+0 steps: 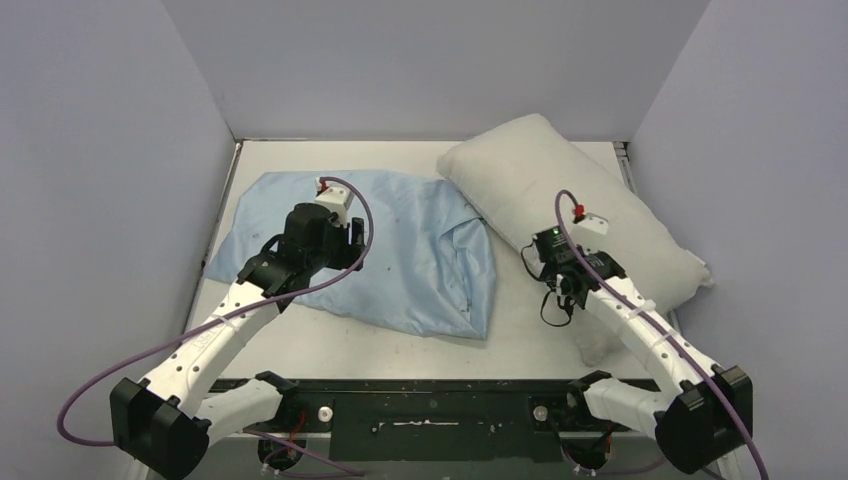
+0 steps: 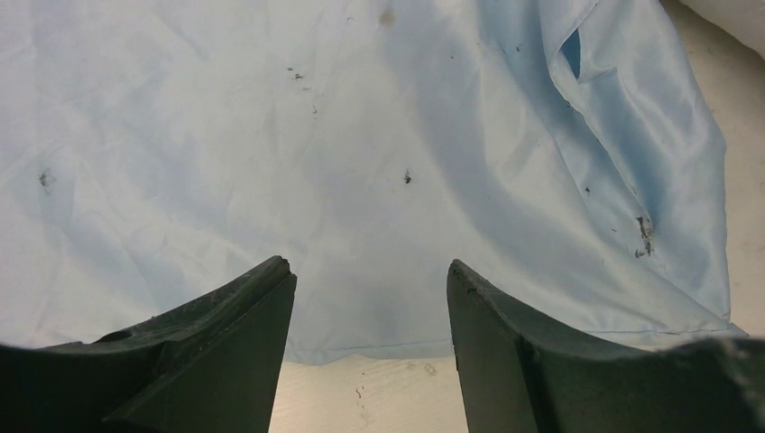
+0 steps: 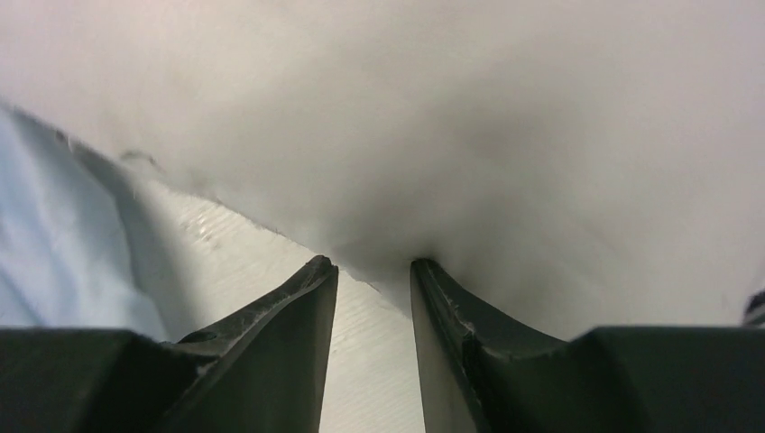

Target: Put the pillow into the pillowcase

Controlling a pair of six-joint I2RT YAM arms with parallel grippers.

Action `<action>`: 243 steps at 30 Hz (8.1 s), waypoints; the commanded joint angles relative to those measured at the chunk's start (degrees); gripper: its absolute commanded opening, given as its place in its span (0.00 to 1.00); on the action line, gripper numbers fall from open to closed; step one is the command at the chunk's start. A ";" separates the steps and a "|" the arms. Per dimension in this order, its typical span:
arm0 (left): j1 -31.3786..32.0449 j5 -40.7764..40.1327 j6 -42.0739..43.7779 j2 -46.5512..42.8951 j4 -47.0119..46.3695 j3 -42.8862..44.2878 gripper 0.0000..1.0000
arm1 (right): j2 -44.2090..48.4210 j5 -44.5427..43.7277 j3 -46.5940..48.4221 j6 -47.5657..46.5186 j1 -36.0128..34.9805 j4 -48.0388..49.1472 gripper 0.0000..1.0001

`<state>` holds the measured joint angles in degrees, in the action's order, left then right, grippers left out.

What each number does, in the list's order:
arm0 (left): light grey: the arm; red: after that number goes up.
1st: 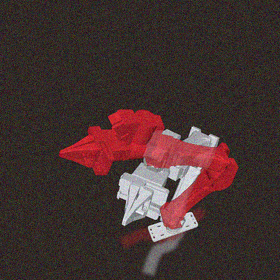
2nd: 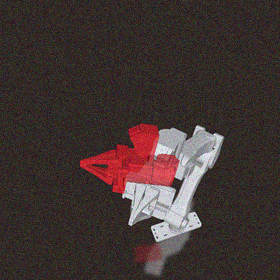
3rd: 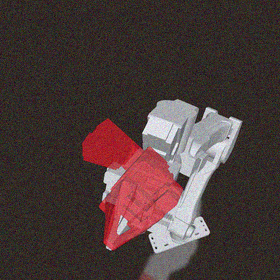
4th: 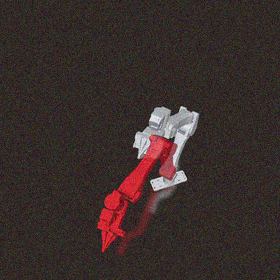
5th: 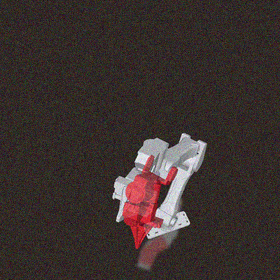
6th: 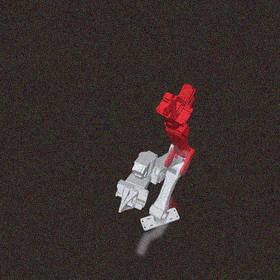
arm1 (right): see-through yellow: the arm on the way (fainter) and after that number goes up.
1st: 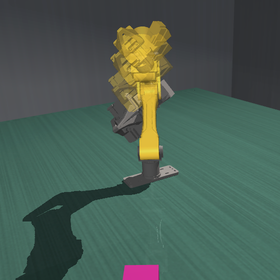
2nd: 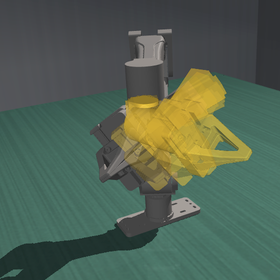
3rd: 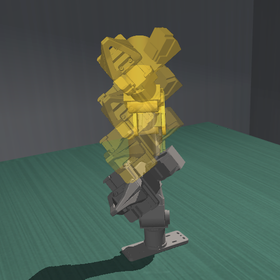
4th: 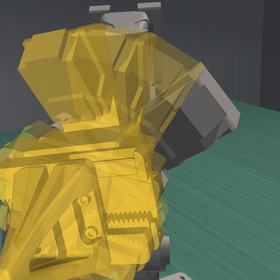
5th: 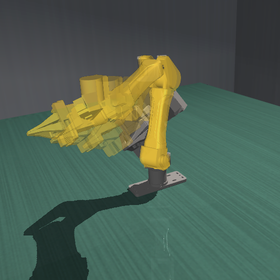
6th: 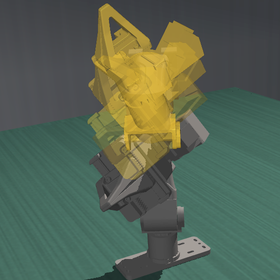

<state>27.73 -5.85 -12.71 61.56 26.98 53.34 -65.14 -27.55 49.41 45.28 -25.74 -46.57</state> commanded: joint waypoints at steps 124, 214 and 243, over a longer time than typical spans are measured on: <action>16.66 1.61 -24.70 24.98 -30.73 0.53 0.47 | 0.34 29.35 11.44 -28.58 17.31 26.35 0.00; 10.45 15.70 -17.63 33.78 -30.14 13.54 0.00 | -18.64 46.77 35.54 -42.48 6.06 8.13 1.00; 6.11 17.88 -19.12 34.01 -31.10 13.67 0.00 | -14.66 52.85 27.90 -50.42 1.15 -6.98 0.00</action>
<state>34.41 9.76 -32.18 97.51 -1.76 64.60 -82.15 26.26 77.12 -4.05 -22.46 -48.86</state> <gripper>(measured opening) 0.008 0.086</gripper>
